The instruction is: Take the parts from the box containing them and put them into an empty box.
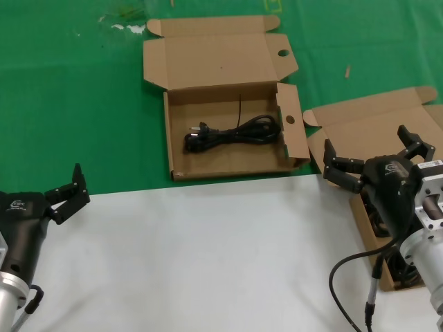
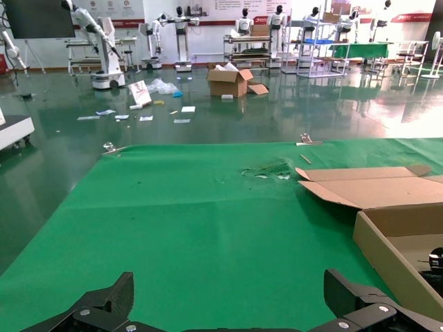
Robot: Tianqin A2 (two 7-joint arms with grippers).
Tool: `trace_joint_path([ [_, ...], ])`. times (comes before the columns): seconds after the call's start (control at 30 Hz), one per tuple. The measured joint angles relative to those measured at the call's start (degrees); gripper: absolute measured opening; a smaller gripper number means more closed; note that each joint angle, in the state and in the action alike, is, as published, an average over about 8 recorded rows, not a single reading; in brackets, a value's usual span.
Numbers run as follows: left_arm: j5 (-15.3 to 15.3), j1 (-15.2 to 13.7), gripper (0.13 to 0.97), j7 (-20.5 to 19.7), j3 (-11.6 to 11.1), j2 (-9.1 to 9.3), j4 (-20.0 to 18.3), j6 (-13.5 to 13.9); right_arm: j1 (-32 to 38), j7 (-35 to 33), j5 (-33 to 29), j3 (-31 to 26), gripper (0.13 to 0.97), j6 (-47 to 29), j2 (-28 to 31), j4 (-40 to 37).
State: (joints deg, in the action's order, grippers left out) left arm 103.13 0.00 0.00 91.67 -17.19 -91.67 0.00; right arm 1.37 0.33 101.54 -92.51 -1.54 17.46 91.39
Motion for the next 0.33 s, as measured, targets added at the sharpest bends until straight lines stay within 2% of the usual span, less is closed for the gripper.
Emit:
trace_joint_path([
  [0.33, 0.0, 0.0, 0.966, 0.0, 0.0, 0.00, 0.0, 0.0, 0.0, 0.0, 0.0, 0.0, 0.966, 0.0, 0.0, 0.0],
])
